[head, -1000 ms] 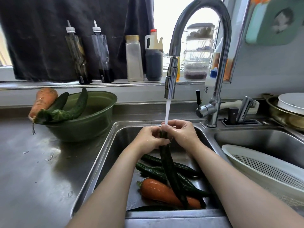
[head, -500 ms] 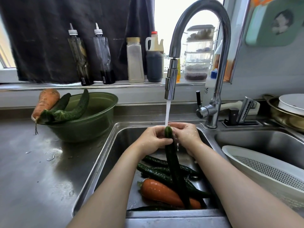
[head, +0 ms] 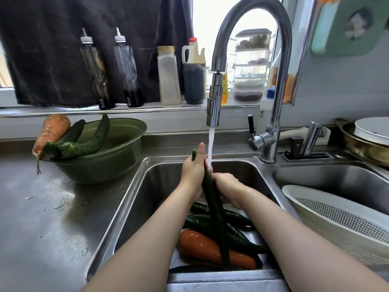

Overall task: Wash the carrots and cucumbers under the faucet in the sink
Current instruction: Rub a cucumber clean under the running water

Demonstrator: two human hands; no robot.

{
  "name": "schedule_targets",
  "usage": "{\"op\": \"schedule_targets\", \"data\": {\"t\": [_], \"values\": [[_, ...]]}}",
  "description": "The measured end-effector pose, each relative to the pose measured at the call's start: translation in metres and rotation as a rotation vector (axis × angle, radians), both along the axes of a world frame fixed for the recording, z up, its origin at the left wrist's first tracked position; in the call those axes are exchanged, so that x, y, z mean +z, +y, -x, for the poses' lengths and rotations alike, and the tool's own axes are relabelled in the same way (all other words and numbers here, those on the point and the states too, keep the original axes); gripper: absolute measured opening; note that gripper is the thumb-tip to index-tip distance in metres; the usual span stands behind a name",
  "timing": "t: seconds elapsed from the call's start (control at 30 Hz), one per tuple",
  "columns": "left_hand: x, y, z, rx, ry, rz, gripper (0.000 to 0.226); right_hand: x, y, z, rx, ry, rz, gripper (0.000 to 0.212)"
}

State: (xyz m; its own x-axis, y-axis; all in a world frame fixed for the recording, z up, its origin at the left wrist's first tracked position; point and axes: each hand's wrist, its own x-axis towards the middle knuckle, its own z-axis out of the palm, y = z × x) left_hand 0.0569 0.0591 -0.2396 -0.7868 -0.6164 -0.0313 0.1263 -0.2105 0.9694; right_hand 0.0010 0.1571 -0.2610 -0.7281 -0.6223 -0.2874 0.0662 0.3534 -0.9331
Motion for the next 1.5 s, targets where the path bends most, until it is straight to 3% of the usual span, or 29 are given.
{"op": "schedule_targets", "data": {"t": [0.13, 0.23, 0.37, 0.47, 0.53, 0.6, 0.67, 0.8, 0.87, 0.9, 1.0, 1.07, 1.2, 1.33, 1.37, 1.5], "values": [[0.006, -0.003, 0.003, -0.018, 0.012, 0.087, 0.038, -0.001, -0.001, 0.001, -0.006, -0.136, 0.043, 0.077], [0.007, -0.001, -0.001, -0.099, 0.018, 0.112, 0.029, 0.001, 0.003, 0.001, -0.029, -0.164, 0.088, 0.075], [0.000, 0.002, -0.008, -0.212, -0.003, -0.024, 0.026, -0.001, 0.004, 0.003, -0.080, -0.085, 0.075, 0.068], [-0.002, 0.011, -0.003, -0.103, -0.087, 0.015, 0.026, 0.002, 0.002, -0.001, -0.087, 0.041, 0.010, 0.063], [0.000, 0.015, 0.002, 0.040, -0.160, 0.121, 0.040, 0.001, 0.000, -0.003, -0.074, 0.145, 0.004, 0.060], [0.000, 0.013, 0.006, 0.195, -0.133, 0.195, 0.059, 0.001, -0.005, -0.005, -0.059, 0.209, 0.046, 0.053], [0.005, 0.011, 0.005, 0.316, -0.056, 0.225, 0.066, 0.006, -0.011, -0.011, -0.047, 0.232, 0.136, 0.033], [0.009, 0.004, 0.003, 0.436, 0.123, 0.180, 0.037, 0.012, -0.014, -0.022, 0.029, 0.079, 0.323, 0.028], [0.008, 0.001, 0.002, 0.439, 0.195, 0.218, 0.016, 0.007, -0.018, -0.020, 0.087, 0.185, 0.242, 0.040], [0.007, 0.000, 0.001, 0.414, 0.201, 0.271, 0.008, 0.008, -0.018, -0.022, 0.105, 0.242, 0.167, 0.046], [0.010, -0.004, -0.003, 0.304, 0.193, 0.311, 0.020, 0.011, -0.017, -0.017, 0.125, 0.363, -0.004, 0.048], [0.018, -0.005, -0.003, 0.251, 0.182, 0.306, 0.007, 0.018, -0.011, -0.012, 0.074, 0.446, -0.084, 0.051], [0.019, 0.010, 0.001, 0.134, 0.065, 0.434, 0.049, 0.007, 0.005, 0.010, -0.068, 0.339, -0.071, 0.068], [0.019, 0.021, 0.001, -0.046, 0.138, 0.469, 0.057, -0.012, 0.013, 0.017, -0.060, 0.163, 0.119, 0.044], [0.022, 0.020, 0.000, -0.091, 0.159, 0.432, 0.055, -0.010, 0.013, 0.015, -0.061, 0.120, 0.145, 0.048], [0.033, 0.013, -0.008, -0.283, 0.172, -0.023, 0.038, -0.001, 0.011, 0.008, 0.015, -0.039, 0.115, 0.070]]}}
